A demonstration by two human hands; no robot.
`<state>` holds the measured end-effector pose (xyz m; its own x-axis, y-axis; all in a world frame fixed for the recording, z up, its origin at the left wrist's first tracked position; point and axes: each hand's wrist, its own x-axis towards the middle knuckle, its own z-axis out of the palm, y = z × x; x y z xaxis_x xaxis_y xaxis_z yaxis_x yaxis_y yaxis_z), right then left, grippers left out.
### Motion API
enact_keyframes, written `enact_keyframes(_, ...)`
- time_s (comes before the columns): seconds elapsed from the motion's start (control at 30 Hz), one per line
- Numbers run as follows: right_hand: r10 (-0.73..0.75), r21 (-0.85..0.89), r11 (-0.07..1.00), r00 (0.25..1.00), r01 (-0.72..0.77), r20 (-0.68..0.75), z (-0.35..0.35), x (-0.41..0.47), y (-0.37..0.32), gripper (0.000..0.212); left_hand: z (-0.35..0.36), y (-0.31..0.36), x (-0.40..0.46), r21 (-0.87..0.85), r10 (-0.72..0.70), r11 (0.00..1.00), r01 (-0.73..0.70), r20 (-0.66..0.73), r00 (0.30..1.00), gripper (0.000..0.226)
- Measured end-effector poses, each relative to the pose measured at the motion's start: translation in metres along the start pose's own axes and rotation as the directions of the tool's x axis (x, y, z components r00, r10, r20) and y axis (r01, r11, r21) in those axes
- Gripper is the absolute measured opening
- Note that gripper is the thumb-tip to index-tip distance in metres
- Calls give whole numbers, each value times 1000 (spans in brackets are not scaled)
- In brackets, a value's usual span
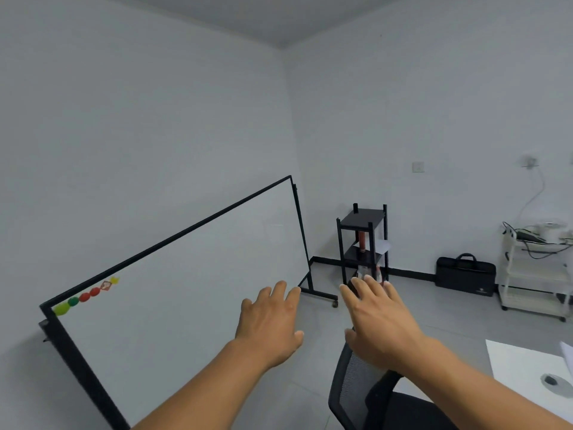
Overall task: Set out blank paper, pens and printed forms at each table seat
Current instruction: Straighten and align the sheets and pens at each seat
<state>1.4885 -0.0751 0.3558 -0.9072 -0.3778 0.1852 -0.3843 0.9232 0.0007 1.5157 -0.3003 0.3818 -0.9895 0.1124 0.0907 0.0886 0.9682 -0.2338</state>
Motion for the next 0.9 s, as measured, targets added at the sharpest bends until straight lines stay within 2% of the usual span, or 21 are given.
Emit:
enact_keyframes(0.3,209,-50,977,978,-209,-9,37,110,-63,82,46,-93,110,-50,215,974,-221,-103,971,84)
enact_keyframes(0.53,363,-49,931,932,-361,19,40,165,-93,83,72,-155,177,-73,361,927,-369,-103,927,86)
enact_keyframes(0.7,459,-67,887,888,-457,16,43,191,-84,82,78,-156,227,-80,457,880,-469,-131,880,85)
enact_keyframes(0.9,552,-58,832,834,-551,-5,73,225,-45,83,90,-114,297,-68,563,813,-578,-159,811,85)
